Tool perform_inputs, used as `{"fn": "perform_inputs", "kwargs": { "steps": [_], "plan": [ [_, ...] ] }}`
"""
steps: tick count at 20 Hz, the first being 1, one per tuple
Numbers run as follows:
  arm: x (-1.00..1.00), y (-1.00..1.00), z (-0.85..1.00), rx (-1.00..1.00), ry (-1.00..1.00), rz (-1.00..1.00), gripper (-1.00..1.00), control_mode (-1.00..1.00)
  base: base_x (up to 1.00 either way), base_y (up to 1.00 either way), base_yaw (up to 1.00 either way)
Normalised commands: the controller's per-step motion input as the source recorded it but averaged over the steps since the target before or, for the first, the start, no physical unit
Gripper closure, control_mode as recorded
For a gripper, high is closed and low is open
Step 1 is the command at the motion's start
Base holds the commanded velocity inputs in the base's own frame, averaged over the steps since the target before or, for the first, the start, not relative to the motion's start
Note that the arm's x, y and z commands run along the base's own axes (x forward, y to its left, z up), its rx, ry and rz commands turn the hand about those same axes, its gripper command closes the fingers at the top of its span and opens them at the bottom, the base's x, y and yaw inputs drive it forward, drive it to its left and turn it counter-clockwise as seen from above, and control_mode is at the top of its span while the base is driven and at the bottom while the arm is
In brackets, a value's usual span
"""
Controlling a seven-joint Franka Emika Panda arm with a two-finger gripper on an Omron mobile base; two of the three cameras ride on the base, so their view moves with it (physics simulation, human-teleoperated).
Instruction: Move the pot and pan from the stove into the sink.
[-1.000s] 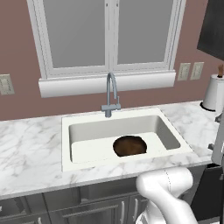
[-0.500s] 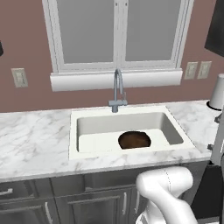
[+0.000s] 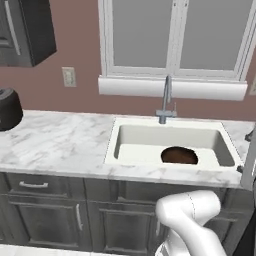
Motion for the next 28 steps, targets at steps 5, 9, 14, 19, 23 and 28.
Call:
{"fn": "perform_inputs", "kwargs": {
  "steps": [5, 9, 14, 19, 23, 28],
  "plan": [
    [0.00, 0.00, 0.00, 0.00, 0.00, 0.00, -1.00, 1.00, -0.28, -0.04, 0.44],
    [0.00, 0.00, 0.00, 0.00, 0.00, 0.00, -1.00, 1.00, -0.21, 0.00, 0.46],
    [0.00, 0.00, 0.00, 0.00, 0.00, 0.00, -1.00, 1.00, -0.22, -0.02, 0.46],
    [0.00, 0.00, 0.00, 0.00, 0.00, 0.00, -1.00, 1.00, -0.22, -0.03, 0.46],
    [0.00, 0.00, 0.00, 0.00, 0.00, 0.00, -1.00, 1.00, -0.20, -0.01, 0.46],
    [0.00, 0.00, 0.00, 0.00, 0.00, 0.00, -1.00, 1.00, -0.15, 0.00, 0.48]
  ]
}}
